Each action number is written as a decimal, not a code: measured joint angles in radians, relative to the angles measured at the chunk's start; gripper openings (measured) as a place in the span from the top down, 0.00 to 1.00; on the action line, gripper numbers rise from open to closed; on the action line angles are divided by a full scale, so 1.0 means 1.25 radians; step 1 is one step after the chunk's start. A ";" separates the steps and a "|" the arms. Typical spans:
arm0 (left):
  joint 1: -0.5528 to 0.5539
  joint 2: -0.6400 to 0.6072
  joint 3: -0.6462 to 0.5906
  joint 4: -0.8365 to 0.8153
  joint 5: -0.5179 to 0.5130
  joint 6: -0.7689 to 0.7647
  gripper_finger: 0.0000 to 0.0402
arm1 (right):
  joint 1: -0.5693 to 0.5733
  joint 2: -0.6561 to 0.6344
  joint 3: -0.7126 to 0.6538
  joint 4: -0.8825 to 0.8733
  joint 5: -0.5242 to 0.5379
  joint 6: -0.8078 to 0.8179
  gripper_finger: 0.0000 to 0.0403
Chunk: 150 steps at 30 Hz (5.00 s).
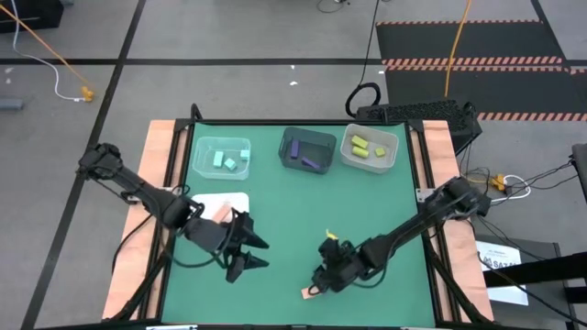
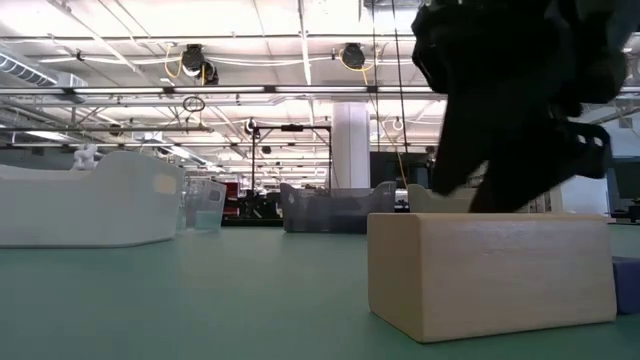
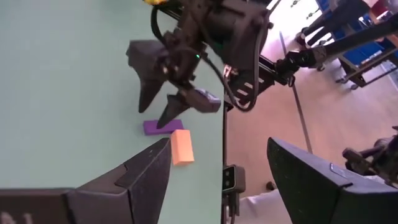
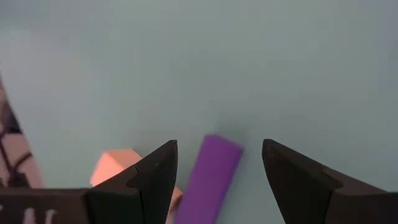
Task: Sort & place blocks by color
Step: Put the violet block into the black bin
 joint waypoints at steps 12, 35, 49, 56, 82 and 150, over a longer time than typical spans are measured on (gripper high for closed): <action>-0.029 0.000 0.000 0.000 -0.026 -0.004 0.34 | 0.003 0.112 0.130 -0.159 -0.025 0.044 0.44; -0.027 0.000 0.000 -0.007 -0.027 -0.002 0.34 | 0.003 0.135 0.133 -0.214 0.010 -0.174 0.79; -0.028 -0.001 -0.001 0.006 -0.027 -0.003 0.35 | -0.029 0.006 0.129 -0.189 0.110 -0.332 0.78; -0.027 -0.001 -0.001 0.011 -0.026 0.020 0.36 | -0.062 -0.107 0.129 -0.171 0.304 -0.454 0.78; 0.086 -0.001 -0.001 0.148 -0.027 0.165 0.36 | -0.198 -0.285 -0.362 1.099 0.336 -0.632 0.78; 0.431 0.233 0.000 0.604 0.100 0.310 0.45 | -0.523 -0.404 -0.467 1.210 -0.362 -0.770 0.78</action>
